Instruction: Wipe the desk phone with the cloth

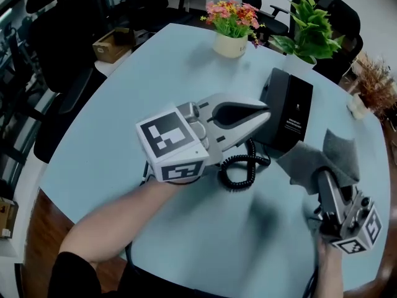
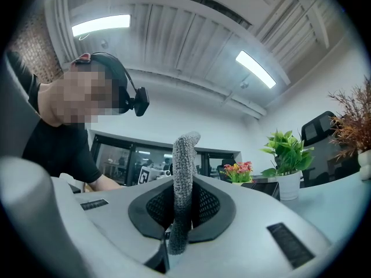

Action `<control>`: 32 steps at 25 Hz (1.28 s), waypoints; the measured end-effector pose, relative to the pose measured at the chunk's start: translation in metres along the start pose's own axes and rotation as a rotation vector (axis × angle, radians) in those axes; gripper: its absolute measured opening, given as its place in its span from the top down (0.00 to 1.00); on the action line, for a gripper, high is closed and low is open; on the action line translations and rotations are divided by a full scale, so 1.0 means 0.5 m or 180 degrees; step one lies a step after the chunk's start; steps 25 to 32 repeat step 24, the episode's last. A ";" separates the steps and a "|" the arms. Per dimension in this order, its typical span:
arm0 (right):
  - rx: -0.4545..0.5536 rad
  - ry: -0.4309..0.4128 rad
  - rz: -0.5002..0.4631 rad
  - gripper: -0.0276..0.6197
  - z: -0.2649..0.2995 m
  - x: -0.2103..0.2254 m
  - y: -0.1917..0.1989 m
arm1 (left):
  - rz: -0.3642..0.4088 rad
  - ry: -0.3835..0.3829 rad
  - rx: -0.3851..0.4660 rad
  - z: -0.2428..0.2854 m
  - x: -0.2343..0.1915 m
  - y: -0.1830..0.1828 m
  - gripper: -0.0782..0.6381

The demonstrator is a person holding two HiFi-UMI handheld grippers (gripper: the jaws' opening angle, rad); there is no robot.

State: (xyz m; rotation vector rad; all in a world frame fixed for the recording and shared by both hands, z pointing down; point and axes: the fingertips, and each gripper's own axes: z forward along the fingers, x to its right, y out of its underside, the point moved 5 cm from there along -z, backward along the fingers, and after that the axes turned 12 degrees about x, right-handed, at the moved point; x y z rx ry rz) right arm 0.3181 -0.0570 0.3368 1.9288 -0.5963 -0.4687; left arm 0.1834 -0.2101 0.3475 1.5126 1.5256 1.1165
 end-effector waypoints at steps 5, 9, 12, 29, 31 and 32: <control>-0.0018 -0.0044 -0.0038 0.97 0.005 -0.002 -0.003 | -0.0002 0.0001 0.0007 0.000 0.000 -0.002 0.89; -0.0021 -0.0067 -0.0037 0.97 0.005 -0.003 -0.003 | 0.0006 -0.0001 0.0008 0.000 0.000 -0.003 0.89; -0.0025 -0.0067 -0.0033 0.97 0.005 -0.004 -0.001 | 0.0001 0.0004 0.0004 0.000 0.000 -0.001 0.89; -0.0040 -0.0091 -0.0028 0.97 0.006 -0.005 0.001 | 0.0003 -0.0005 0.0006 -0.001 0.000 0.000 0.89; -0.0040 -0.0091 -0.0028 0.97 0.006 -0.005 0.001 | 0.0003 -0.0005 0.0006 -0.001 0.000 0.000 0.89; -0.0040 -0.0091 -0.0028 0.97 0.006 -0.005 0.001 | 0.0003 -0.0005 0.0006 -0.001 0.000 0.000 0.89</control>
